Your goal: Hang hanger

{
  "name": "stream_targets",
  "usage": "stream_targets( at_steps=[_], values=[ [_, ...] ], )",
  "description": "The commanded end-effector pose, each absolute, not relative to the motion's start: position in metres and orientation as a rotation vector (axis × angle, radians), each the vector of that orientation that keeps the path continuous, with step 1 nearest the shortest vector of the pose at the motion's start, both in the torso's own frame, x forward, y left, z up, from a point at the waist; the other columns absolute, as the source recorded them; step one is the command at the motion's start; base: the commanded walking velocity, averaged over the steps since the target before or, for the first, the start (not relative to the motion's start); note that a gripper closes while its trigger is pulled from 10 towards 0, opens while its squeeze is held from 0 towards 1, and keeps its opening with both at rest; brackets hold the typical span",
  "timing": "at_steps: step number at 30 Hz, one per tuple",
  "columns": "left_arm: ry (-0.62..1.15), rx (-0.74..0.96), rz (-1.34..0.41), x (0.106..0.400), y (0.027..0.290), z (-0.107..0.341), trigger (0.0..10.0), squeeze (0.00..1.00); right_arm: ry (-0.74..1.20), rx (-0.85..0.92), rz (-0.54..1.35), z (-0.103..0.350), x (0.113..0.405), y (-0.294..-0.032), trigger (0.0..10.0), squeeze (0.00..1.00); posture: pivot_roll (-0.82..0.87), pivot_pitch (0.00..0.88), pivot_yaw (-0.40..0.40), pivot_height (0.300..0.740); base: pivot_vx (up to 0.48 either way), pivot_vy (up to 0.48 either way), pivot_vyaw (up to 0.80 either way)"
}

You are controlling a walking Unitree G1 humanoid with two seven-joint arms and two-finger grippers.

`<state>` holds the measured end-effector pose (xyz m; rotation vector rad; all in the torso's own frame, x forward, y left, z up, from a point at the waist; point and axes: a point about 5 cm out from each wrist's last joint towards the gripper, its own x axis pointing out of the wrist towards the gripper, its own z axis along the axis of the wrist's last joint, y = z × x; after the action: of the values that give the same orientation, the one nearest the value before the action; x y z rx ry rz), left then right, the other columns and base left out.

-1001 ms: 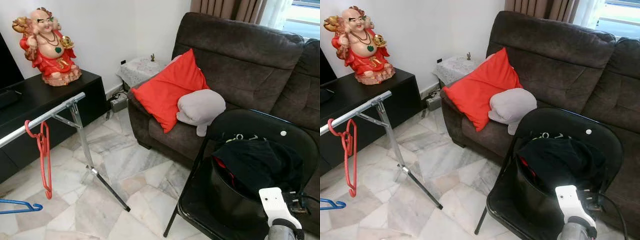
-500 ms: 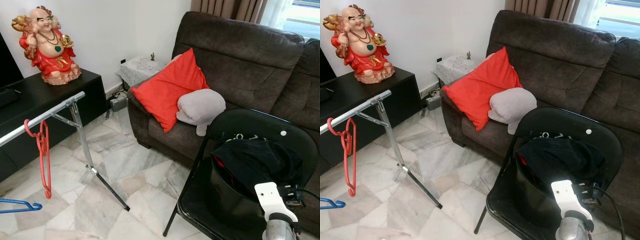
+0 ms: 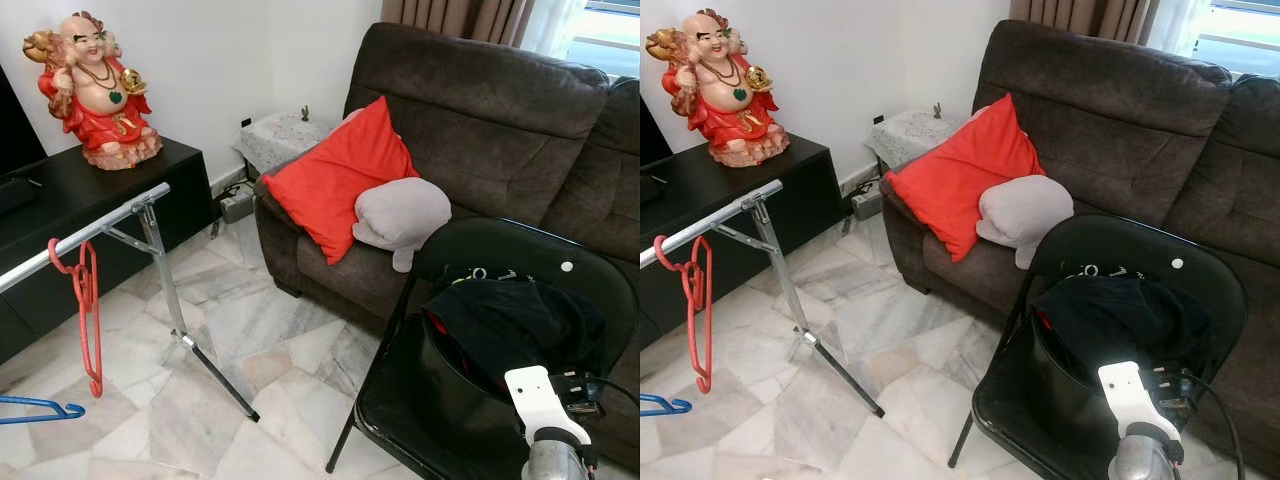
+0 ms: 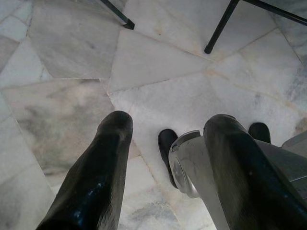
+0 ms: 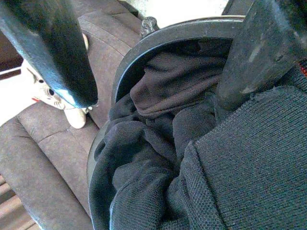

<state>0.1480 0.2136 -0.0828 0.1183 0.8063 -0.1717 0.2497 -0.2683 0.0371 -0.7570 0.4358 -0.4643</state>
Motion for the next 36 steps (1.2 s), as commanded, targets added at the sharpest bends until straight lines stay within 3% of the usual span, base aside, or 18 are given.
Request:
stream_targets(
  at_steps=[1,16,31,36],
  values=[
    [0.821,0.109,-0.157,0.145,0.215,-0.084,10.0,0.00,0.466,-0.749,-0.454,0.033,0.249,-0.268,10.0,0.00,0.11,0.030,-0.007,0.740,0.000,0.000,0.00],
    [0.822,0.104,-0.160,0.146,0.213,-0.084,10.0,0.00,0.359,-0.868,-0.259,0.046,0.262,-0.247,10.0,0.00,0.10,0.032,-0.009,0.740,0.000,0.000,0.00],
    [0.832,0.103,-0.161,0.145,0.213,-0.085,10.0,0.00,0.244,-0.927,-0.330,0.070,0.246,-0.243,10.0,0.00,0.09,0.031,-0.008,0.740,0.000,0.000,0.00],
    [0.845,0.104,-0.161,0.145,0.213,-0.086,10.0,0.00,0.285,-0.920,-0.301,0.063,0.244,-0.240,10.0,0.00,0.10,0.031,-0.008,0.740,0.000,0.000,0.00]
  ],
)
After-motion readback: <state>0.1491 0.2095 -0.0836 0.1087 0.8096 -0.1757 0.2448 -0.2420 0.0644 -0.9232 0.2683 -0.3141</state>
